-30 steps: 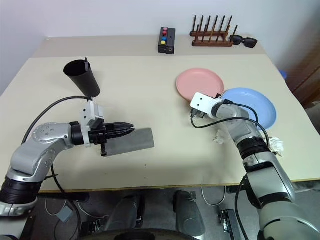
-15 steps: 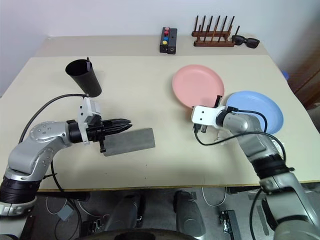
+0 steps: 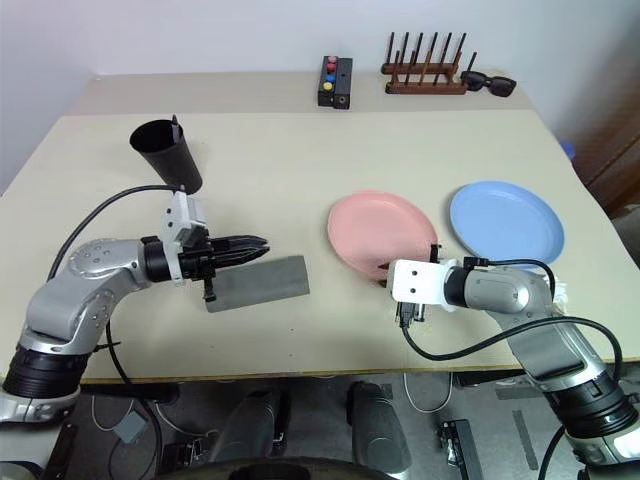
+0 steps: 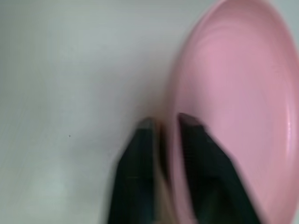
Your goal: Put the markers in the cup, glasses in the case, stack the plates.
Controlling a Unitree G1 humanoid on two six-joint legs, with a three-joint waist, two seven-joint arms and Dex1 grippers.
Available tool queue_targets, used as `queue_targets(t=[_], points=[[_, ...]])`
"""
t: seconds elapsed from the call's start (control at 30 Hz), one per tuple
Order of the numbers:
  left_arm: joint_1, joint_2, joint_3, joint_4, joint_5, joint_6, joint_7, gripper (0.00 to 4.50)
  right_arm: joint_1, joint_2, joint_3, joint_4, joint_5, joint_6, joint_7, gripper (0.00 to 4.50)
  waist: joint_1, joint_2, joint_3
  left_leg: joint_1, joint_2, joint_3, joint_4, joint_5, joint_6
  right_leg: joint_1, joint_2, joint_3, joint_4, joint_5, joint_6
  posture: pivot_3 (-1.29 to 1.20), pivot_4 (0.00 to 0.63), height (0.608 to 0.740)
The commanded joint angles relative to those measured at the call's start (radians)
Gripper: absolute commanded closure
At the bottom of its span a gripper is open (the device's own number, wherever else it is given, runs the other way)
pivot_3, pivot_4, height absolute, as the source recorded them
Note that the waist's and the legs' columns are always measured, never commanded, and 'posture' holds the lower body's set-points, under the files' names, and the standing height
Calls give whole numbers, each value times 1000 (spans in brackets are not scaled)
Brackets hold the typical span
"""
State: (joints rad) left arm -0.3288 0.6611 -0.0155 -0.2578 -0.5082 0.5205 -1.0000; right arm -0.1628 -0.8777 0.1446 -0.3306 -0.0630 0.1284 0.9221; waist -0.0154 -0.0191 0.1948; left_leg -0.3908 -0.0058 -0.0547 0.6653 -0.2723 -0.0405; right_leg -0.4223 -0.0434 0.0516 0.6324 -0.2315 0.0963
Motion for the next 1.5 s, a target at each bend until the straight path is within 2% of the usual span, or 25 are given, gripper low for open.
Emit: queue_targets(t=[0.03, 0.13, 0.23, 0.33, 0.4, 0.5, 0.63, 0.77, 0.97, 1.07, 1.2, 1.4, 1.5], points=[[-18, -5, 9, -28, -8, -12, 4, 4042, 15, 7, -55, -74, 38, 6, -11, 1557, 1, 0, 0, 0, 0, 0, 0, 0, 0, 0, 0, 0, 0, 0, 0, 0, 150, 735], [-20, -15, 5, -32, -9, -11, 11, 4042, 38, 10, -99, -124, 91, 55, -11, 1557, 1, 0, 0, 0, 0, 0, 0, 0, 0, 0, 0, 0, 0, 0, 0, 0, 150, 735], [-32, -44, -6, -46, -20, -3, 25, 4042, 52, 32, -207, -198, 212, 194, -27, 1557, 3, 0, 0, 0, 0, 0, 0, 0, 0, 0, 0, 0, 0, 0, 0, 0, 150, 735], [-40, -62, -8, -51, -25, 7, 34, 4042, 62, 38, -302, -222, 271, 276, -53, 1557, 4, 0, 0, 0, 0, 0, 1, 0, 0, 1, 0, 0, 0, 0, 0, 0, 150, 735], [-48, -72, -11, -50, -27, 9, 34, 4042, 71, 28, -372, -197, 273, 318, -83, 1557, 4, 0, 0, 0, 0, 0, 1, 0, 0, 1, 0, 0, 0, 0, 0, 0, 150, 735], [-66, -89, -24, -43, -27, 11, 26, 4042, 121, -15, -449, -91, 197, 321, -129, 1557, 6, 0, 0, 0, 0, 0, 1, 0, 0, 1, 0, 0, 0, 0, 0, 0, 150, 735], [-82, -111, -43, -33, -20, 7, 23, 4042, 176, -50, -455, 56, 110, 262, -180, 1557, 4, 0, 0, 0, -1, 0, 1, 0, 0, 2, -1, 0, -1, 0, 0, 0, 150, 735], [-87, -125, -58, -32, -14, 1, 20, 4042, 204, -51, -404, 189, 35, 181, -226, 1557, -4, 0, 0, 1, -1, 0, 0, 0, 0, 2, 0, 0, -1, 0, 0, 0, 150, 735], [-76, -134, -57, -45, -11, -1, 28, 4042, 168, -24, -327, 347, -26, 68, -283, 1557, -4, 0, -1, 2, -1, 1, 1, 0, 0, 3, 0, 1, 0, 0, 0, 0, 150, 735], [-65, -137, -51, -58, -12, 0, 42, 4042, 149, -22, -303, 369, -55, 34, -311, 2405, -4, 0, -1, 4, -1, 1, 1, 0, 0, 6, 0, 1, -1, 0, 0, 0, 150, 735], [-52, -135, -44, -68, -18, -2, 53, 4042, 131, -19, -296, 374, -57, 13, -322, 4407, -2, 0, -1, 5, -1, 1, 1, 0, 0, 7, 0, 1, -1, 0, 0, 0, 150, 735], [-35, -122, -28, -71, -20, -11, 46, 4042, 93, -55, -293, 328, -113, -29, -351, 4468, -1, 0, 0, 5, -1, 0, 1, 0, 0, 7, 0, 1, -1, 0, 0, 0, 150, 735], [-32, -100, -8, -48, -9, -21, 41, 4042, 38, -67, -302, 253, -91, -46, -313, 4468, -5, 1, 0, 5, -1, 0, 1, 0, 0, 7, 0, 1, -1, 0, 0, 0, 150, 735]])
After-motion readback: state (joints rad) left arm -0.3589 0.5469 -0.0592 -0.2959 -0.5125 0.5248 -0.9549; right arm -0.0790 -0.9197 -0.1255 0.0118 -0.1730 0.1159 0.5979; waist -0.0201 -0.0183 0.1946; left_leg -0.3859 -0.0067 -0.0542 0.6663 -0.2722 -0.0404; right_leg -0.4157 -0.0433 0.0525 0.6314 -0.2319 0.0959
